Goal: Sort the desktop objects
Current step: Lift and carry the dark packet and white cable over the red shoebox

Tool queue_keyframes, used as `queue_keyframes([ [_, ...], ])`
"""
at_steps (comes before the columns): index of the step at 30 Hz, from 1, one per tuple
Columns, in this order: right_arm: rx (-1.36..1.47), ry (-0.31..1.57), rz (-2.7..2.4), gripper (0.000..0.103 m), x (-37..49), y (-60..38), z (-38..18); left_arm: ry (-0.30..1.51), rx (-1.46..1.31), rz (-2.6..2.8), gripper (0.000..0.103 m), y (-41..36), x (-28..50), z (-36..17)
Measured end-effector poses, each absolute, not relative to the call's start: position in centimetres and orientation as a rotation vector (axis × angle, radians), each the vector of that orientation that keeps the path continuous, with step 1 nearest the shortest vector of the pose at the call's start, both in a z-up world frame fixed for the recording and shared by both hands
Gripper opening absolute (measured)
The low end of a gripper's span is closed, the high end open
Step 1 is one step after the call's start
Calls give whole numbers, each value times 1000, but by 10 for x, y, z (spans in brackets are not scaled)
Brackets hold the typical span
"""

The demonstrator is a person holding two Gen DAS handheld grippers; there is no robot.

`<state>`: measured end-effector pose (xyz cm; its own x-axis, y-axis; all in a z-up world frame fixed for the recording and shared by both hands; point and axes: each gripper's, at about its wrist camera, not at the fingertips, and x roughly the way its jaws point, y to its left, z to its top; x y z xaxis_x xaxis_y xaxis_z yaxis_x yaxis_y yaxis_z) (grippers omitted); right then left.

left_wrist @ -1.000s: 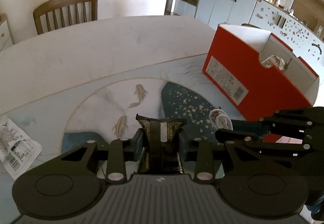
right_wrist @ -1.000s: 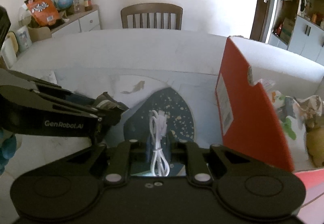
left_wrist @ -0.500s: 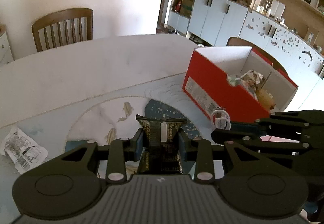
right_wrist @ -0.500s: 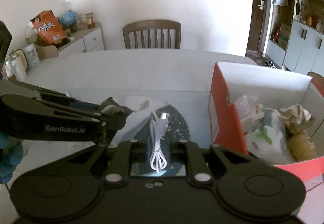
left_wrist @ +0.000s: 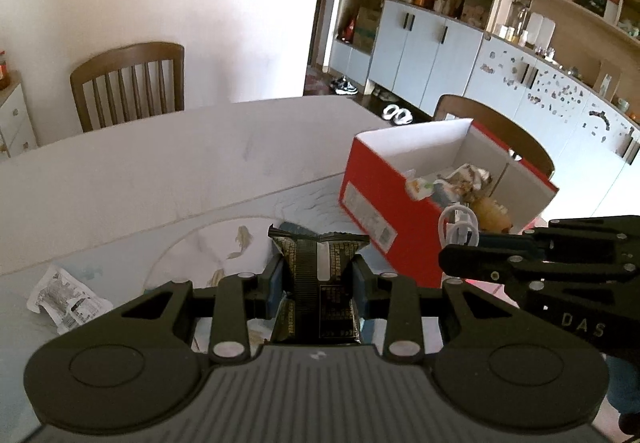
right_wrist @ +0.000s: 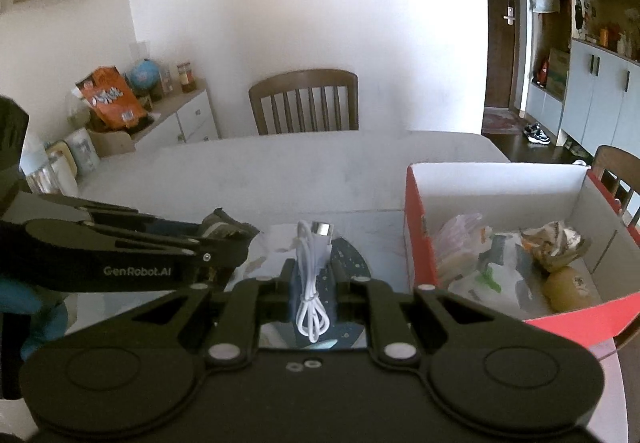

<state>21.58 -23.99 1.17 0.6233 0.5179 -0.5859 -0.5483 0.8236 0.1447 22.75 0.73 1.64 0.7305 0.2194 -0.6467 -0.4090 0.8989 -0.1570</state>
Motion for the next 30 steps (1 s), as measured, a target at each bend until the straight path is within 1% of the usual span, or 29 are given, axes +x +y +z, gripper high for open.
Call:
queue_keyframes([
  [13, -21, 624, 580, 14, 207, -283, 42, 624, -271, 274, 33, -33, 243, 54],
  [20, -3, 605, 558, 14, 219, -317, 51, 608, -245, 243, 33, -58, 274, 66],
  [30, -8, 579, 545, 14, 251, -360, 54, 606, -218, 228, 33, -82, 329, 68],
])
